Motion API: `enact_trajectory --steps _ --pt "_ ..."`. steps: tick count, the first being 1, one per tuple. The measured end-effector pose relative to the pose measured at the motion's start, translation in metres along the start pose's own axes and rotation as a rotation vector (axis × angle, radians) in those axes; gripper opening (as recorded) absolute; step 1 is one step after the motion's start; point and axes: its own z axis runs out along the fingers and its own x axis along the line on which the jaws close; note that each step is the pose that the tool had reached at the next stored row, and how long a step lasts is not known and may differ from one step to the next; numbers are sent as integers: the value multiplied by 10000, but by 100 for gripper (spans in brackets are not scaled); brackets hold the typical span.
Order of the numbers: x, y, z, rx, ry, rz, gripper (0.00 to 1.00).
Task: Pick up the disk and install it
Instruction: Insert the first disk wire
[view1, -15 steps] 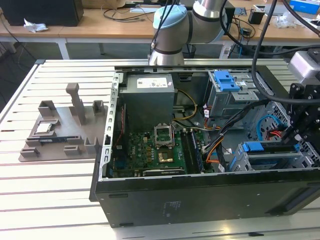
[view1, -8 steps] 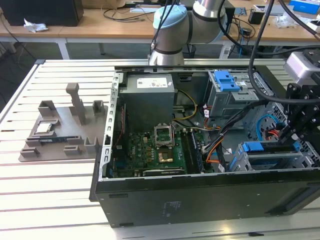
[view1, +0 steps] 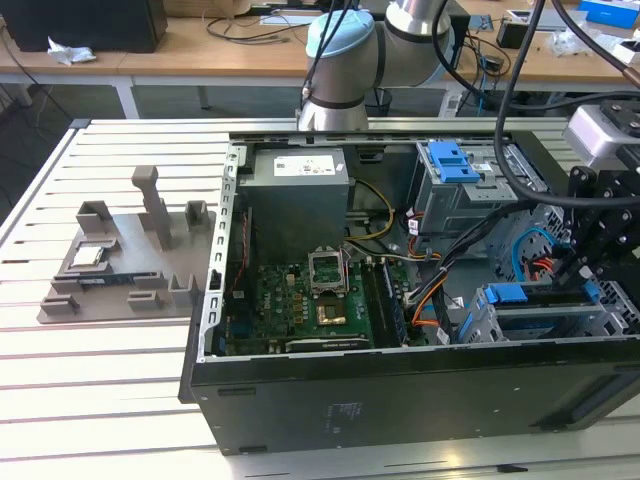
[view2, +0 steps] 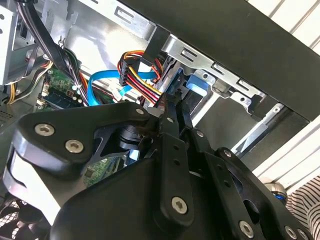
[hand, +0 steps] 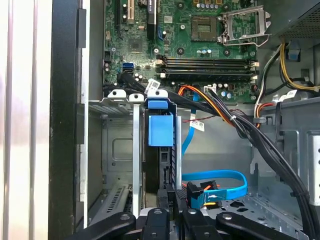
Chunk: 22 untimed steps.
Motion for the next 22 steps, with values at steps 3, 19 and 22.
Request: enact_trajectory --steps 3,19,22 --pt "0 0 4 -1 0 -13 17" --pt "20 -1 25 -2 -70 -29 17" --pt "23 -2 37 -2 -69 -30 17"
